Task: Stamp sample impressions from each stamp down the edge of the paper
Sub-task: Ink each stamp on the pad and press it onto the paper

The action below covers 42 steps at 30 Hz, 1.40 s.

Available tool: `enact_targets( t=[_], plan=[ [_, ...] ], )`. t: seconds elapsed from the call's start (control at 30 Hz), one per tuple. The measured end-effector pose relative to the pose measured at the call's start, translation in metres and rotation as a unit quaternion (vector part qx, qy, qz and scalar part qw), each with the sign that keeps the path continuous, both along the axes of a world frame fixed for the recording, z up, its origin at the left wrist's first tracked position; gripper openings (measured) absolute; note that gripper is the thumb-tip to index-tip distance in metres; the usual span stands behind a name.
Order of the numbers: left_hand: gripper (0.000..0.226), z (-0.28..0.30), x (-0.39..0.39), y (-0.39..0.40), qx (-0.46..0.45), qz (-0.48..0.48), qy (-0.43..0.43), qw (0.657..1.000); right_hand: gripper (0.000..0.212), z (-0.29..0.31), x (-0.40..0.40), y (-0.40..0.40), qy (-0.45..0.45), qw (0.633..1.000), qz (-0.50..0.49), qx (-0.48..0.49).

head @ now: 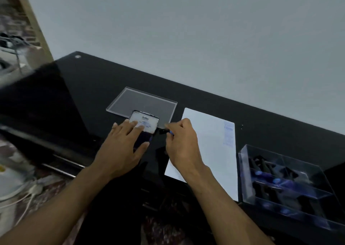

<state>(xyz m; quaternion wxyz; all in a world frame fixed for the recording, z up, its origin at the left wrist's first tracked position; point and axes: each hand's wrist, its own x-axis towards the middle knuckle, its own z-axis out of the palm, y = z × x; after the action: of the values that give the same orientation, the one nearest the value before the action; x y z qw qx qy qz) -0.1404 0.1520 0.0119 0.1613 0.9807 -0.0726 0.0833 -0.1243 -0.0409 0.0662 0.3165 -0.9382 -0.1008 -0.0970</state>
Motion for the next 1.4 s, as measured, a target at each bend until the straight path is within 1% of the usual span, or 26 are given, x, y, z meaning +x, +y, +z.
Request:
enact_targets(
  t=[0.1,0.27,0.47,0.8,1.03,1.17,1.27,1.3,1.4],
  plan=[
    [0.073,-0.009,-0.001,0.024,-0.005,0.024,0.009,1.0,0.027,0.004,0.001,0.025,0.007,1.0,0.027,0.001],
    [0.079,-0.024,0.001,0.049,-0.019,0.038,0.021,0.999,0.025,0.008,0.004,0.052,0.01,0.998,0.065,-0.02],
    [0.082,-0.038,0.003,0.063,-0.021,0.04,0.027,0.999,0.035,0.007,0.01,0.065,0.037,0.993,0.1,-0.055],
    [0.077,-0.056,0.003,0.066,0.001,0.044,0.004,0.999,0.038,0.006,0.017,0.071,0.079,0.981,0.141,-0.106],
    [0.073,-0.061,0.004,0.065,0.005,0.05,-0.013,0.999,0.039,-0.005,0.026,0.08,0.085,0.976,0.141,-0.145],
    [0.072,-0.062,0.005,0.065,0.007,0.052,-0.018,0.998,0.032,-0.011,0.032,0.081,0.054,0.971,0.134,-0.189],
    [0.071,-0.063,0.005,0.065,0.006,0.052,-0.022,0.998,0.029,-0.009,0.033,0.078,0.038,0.963,0.16,-0.213],
    [0.071,-0.062,0.005,0.065,0.005,0.053,-0.023,0.998,0.028,-0.009,0.032,0.077,0.038,0.964,0.161,-0.206],
    [0.071,-0.062,0.005,0.064,0.004,0.053,-0.025,0.998,0.016,-0.015,0.031,0.076,0.007,0.981,0.147,-0.129]
  ],
)
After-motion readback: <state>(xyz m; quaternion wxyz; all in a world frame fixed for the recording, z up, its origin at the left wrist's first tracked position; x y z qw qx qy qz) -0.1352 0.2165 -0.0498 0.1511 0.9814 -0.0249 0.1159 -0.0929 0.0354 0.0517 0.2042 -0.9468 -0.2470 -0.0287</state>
